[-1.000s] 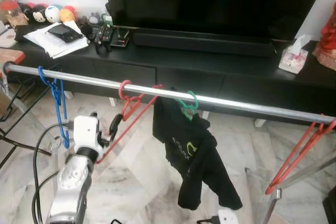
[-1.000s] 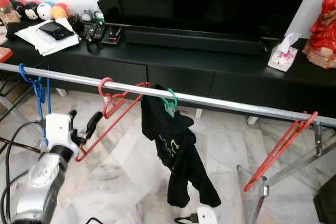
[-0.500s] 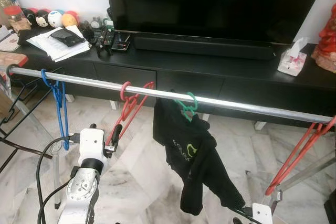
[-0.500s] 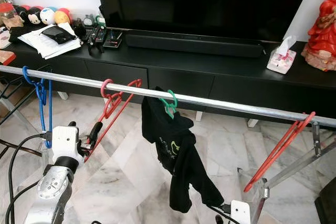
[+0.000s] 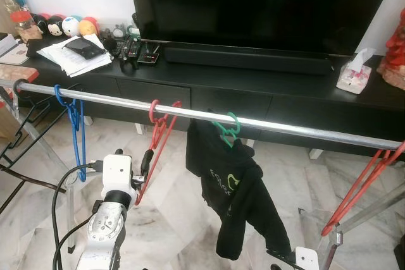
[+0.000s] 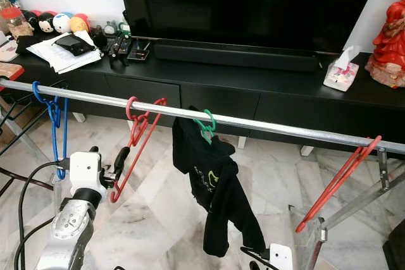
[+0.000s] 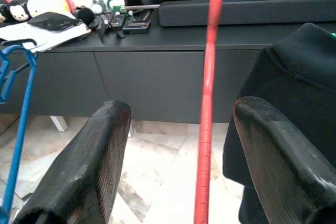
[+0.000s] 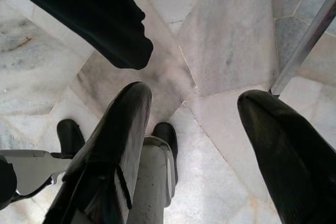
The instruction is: Hang hanger
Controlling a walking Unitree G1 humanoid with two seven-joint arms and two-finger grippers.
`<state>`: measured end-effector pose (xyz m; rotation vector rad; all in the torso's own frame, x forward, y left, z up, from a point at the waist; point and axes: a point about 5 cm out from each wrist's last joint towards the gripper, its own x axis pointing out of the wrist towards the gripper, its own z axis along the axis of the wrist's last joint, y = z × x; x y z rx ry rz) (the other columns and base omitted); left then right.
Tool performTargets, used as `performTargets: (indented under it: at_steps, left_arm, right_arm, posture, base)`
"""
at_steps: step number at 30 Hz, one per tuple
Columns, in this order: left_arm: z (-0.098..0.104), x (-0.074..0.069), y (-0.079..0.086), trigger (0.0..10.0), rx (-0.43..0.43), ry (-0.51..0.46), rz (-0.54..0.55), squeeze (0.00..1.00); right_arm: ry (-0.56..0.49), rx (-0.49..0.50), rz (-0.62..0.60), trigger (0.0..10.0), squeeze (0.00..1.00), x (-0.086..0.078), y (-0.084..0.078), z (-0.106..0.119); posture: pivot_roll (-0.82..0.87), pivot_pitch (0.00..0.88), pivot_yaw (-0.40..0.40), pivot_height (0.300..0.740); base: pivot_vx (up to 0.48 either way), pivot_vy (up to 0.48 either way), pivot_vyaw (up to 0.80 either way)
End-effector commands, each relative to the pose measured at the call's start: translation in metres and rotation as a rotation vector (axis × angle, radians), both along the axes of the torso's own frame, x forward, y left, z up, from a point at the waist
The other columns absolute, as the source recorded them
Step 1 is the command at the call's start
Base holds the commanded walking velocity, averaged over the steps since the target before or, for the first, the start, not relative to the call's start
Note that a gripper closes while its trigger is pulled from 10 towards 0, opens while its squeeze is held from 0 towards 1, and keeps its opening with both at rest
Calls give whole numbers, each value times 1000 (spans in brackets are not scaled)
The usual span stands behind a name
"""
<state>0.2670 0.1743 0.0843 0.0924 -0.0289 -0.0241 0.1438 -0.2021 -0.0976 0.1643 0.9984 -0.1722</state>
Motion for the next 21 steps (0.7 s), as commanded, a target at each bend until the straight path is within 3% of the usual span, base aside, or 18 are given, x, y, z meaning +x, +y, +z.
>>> performTargets:
  at_steps: [1, 4, 21]
  left_arm:
    - [-2, 0, 0, 10000, -3, 13, 2, 0]
    - [1, 5, 1, 10000, -7, 3, -1, 0]
    - [1, 5, 1, 10000, -13, 11, 4, 0]
  right_arm:
    - [1, -2, -9, 10000, 0, -3, -2, -1]
    - [5, -3, 36, 10000, 0, -3, 1, -1]
    - [2, -2, 38, 10000, 0, -2, 2, -1]
  posture:
    - [-59, 0, -6, 740]
    - [-63, 0, -3, 740]
    - [-66, 1, -1, 740]
  base:
    - [-270, 0, 0]
    - [-270, 0, 0]
    - [-273, 0, 0]
